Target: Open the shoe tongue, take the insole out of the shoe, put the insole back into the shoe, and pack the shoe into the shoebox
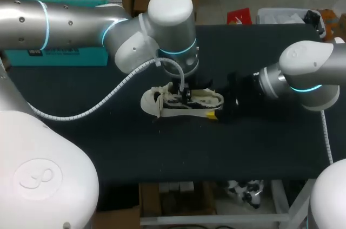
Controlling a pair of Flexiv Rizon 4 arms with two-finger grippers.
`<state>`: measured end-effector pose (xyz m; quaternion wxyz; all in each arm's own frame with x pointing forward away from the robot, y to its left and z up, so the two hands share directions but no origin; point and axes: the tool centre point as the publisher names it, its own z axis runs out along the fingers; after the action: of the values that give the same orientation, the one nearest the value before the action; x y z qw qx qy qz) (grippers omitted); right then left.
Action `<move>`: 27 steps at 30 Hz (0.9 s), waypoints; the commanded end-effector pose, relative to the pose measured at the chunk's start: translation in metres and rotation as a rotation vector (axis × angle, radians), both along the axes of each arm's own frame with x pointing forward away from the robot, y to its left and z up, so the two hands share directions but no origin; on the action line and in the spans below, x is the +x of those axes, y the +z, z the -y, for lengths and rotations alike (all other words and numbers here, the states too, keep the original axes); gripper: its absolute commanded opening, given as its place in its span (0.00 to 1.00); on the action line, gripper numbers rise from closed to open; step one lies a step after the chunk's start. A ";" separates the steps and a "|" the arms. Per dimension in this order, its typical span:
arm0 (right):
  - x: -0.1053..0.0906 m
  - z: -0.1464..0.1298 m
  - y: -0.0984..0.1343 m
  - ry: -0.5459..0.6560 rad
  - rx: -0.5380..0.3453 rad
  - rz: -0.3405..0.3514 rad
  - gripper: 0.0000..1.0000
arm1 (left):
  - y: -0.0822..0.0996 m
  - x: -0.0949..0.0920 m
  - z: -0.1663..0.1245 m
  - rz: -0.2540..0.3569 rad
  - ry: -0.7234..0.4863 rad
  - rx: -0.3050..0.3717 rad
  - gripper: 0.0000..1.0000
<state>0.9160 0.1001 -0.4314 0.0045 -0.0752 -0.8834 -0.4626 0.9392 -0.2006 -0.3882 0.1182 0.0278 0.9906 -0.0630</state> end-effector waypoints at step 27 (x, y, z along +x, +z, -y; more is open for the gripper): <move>-0.001 -0.001 -0.006 0.000 0.002 0.001 0.00 | 0.064 -0.031 -0.006 -0.231 -0.080 -0.115 0.00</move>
<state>0.9157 0.1001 -0.4315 0.0043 -0.0754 -0.8833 -0.4627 0.9108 -0.1975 -0.3279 0.0000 0.0533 0.9902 -0.1287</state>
